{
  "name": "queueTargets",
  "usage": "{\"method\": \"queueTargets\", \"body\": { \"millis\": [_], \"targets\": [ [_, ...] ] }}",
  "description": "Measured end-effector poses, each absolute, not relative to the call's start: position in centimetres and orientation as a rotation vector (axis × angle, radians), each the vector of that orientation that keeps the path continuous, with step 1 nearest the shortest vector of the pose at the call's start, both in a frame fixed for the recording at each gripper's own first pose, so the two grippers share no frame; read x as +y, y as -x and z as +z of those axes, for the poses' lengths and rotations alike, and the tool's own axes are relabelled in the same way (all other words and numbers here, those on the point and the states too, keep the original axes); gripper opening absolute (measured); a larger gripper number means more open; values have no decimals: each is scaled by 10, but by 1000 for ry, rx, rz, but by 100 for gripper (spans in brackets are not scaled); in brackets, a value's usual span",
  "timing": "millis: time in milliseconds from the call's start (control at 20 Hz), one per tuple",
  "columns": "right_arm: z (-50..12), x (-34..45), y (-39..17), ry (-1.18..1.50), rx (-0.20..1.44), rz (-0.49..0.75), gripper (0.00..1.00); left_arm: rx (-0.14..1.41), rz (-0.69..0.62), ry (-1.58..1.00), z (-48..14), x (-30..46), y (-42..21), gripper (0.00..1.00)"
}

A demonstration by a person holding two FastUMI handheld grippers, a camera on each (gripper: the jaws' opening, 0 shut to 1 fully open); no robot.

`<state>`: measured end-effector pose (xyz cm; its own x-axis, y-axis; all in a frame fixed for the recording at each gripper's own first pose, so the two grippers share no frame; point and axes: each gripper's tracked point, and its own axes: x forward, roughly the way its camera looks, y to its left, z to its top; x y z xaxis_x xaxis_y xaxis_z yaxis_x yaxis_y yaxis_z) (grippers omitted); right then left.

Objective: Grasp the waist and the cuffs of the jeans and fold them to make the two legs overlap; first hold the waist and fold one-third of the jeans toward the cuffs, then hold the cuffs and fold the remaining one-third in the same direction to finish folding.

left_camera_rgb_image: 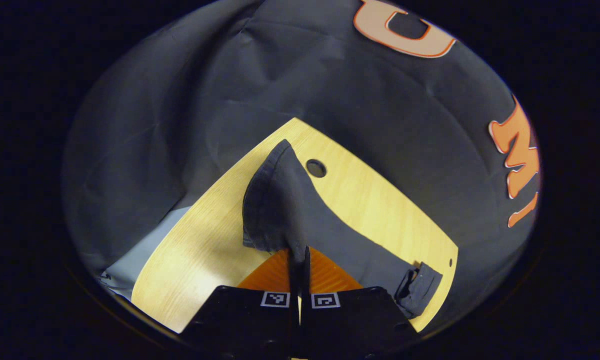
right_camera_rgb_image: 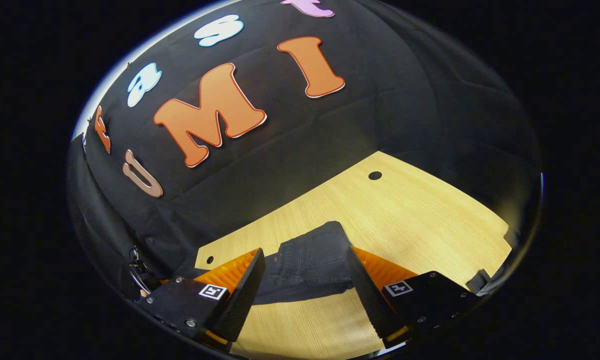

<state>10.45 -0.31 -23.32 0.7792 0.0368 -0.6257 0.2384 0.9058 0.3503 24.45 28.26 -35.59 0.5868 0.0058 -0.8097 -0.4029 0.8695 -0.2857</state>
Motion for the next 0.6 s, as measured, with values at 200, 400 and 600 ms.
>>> {"method": "queueTargets", "body": {
  "millis": [200,400,600],
  "targets": [
    [-238,-14,-112,-410,682,-93,98,827,178,413,-313,251,-242,1],
    [-248,-28,-116,-391,692,-85,98,765,91,370,-274,201,-242,1],
    [-261,-38,-116,-367,709,-69,99,737,11,333,-252,132,-244,1]
  ]
}}
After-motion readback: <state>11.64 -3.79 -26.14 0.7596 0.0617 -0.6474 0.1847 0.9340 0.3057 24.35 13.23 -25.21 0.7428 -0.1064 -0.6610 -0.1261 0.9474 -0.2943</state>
